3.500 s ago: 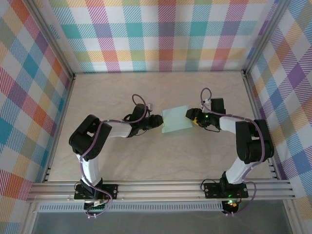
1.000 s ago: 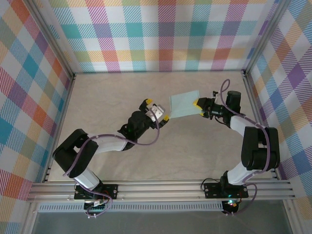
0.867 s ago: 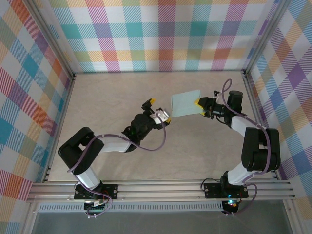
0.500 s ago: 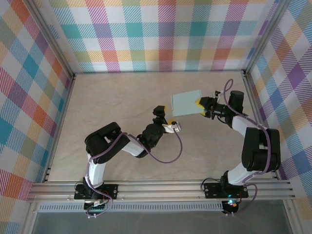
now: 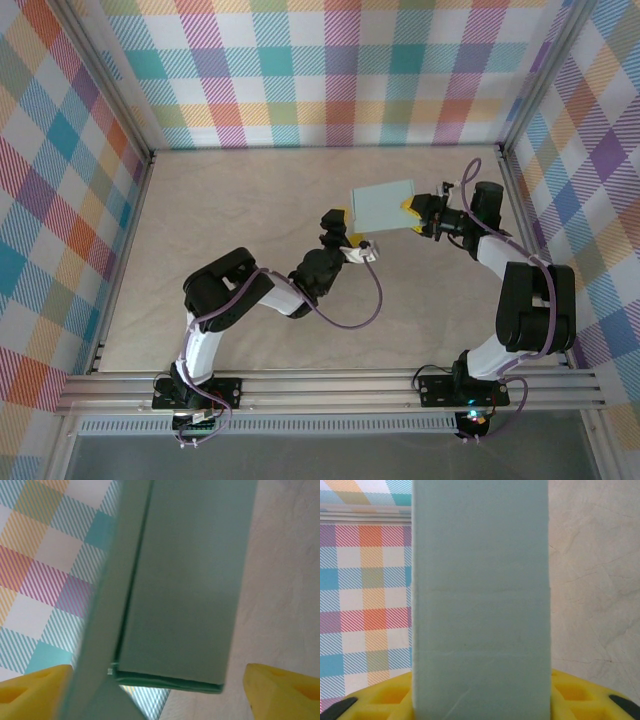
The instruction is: Fold the paper box
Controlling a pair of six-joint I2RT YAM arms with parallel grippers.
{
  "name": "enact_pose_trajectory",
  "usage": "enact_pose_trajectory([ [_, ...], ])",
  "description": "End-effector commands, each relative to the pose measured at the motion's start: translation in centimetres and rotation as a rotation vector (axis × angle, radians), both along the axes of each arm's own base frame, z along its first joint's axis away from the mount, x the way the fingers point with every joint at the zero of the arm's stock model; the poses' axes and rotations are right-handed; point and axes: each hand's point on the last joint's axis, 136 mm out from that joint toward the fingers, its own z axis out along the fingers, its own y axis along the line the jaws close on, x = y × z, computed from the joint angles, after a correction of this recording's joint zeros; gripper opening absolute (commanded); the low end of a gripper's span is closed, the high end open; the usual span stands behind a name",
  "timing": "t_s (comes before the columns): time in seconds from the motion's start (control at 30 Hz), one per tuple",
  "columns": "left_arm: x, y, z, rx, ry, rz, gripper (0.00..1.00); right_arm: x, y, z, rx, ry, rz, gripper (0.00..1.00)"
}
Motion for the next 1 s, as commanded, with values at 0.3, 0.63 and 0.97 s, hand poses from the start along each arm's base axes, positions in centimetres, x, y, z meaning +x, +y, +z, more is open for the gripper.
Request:
enact_pose_trajectory([
  [0.3, -0.09, -1.26, 1.45, -0.010, -0.055, -0.036, 0.77, -0.35, 0.10, 2.12, 0.022, -0.059, 0.031, 0.35],
  [0.63, -0.13, -1.65, 1.00, 0.029, -0.054, -0.050, 0.69, -0.44, 0.23, 1.88, 0.026, -0.050, 0.039, 0.35],
  [0.97, -0.09, -1.71, 0.94, 0.023, -0.045, -0.045, 0.57, -0.52, 0.25, 1.72, 0.030, -0.051, 0.039, 0.35],
])
